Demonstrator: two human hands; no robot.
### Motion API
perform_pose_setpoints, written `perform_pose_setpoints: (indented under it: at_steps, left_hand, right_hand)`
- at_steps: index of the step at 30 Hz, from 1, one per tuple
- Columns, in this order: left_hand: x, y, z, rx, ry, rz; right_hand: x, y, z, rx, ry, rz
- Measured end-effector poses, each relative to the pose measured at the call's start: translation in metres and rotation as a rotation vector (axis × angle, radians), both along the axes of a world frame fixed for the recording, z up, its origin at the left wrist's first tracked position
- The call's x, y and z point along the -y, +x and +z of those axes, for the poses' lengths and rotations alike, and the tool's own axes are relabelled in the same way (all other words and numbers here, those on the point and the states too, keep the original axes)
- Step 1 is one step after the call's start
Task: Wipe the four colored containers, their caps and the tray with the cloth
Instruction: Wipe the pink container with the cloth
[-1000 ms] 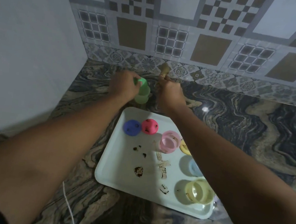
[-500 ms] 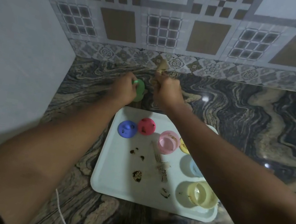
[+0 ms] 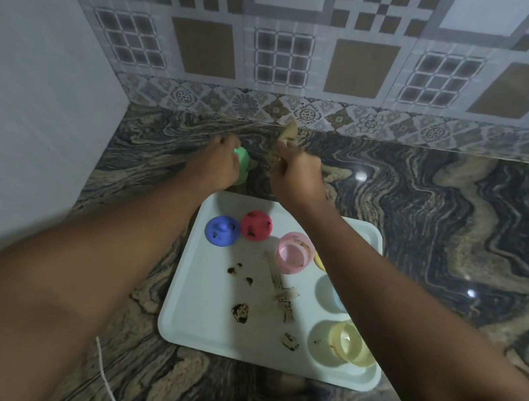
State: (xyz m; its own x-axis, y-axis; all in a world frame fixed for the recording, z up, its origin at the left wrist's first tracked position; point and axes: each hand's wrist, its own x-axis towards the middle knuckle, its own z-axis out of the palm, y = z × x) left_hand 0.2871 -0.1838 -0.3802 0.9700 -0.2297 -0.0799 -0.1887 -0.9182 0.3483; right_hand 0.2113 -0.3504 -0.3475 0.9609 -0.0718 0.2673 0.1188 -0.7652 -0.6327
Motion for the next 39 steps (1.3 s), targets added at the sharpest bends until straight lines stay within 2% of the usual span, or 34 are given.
perform_pose_setpoints:
  at_steps: [3, 7, 10, 12, 16, 18, 20, 23, 26, 30, 34, 39]
  left_hand:
    - [0.001, -0.004, 0.012, 0.030, 0.004, 0.014]
    - [0.004, -0.018, 0.032, 0.340, -0.125, -0.050]
    - [0.012, -0.036, 0.052, 0.483, -0.284, -0.143]
    - [0.019, -0.052, 0.063, 0.498, -0.373, -0.174]
    - [0.027, -0.088, 0.070, 0.421, -0.501, -0.216]
    - [0.030, -0.107, 0.065, 0.381, -0.521, -0.232]
    - [0.032, -0.121, 0.055, 0.349, -0.511, -0.248]
    - [0.034, -0.138, 0.038, 0.274, -0.426, -0.304]
    - [0.037, -0.157, 0.023, 0.186, -0.189, -0.382]
    - [0.043, -0.177, 0.006, 0.156, 0.071, -0.473]
    - [0.048, -0.182, -0.005, 0.147, 0.115, -0.448]
    - [0.049, -0.179, -0.015, 0.173, 0.049, -0.440]
  right_hand:
    - [0.001, -0.010, 0.004, -0.036, 0.058, -0.019]
    - [0.012, -0.026, 0.010, -0.043, 0.201, -0.078]
    - [0.019, -0.042, 0.019, -0.038, 0.268, -0.116]
    - [0.024, -0.056, 0.025, -0.051, 0.362, -0.154]
    - [0.039, -0.092, 0.032, -0.094, 0.718, -0.199]
    - [0.046, -0.112, 0.036, -0.145, 0.949, -0.220]
    - [0.051, -0.132, 0.037, -0.178, 1.061, -0.242]
    - [0.057, -0.153, 0.022, -0.202, 0.950, -0.294]
    - [0.057, -0.165, 0.002, -0.246, 0.728, -0.330]
    - [0.051, -0.178, -0.008, -0.286, 0.485, -0.216]
    - [0.045, -0.181, -0.020, -0.224, 0.185, -0.120]
    - [0.044, -0.181, -0.028, -0.198, 0.111, -0.083]
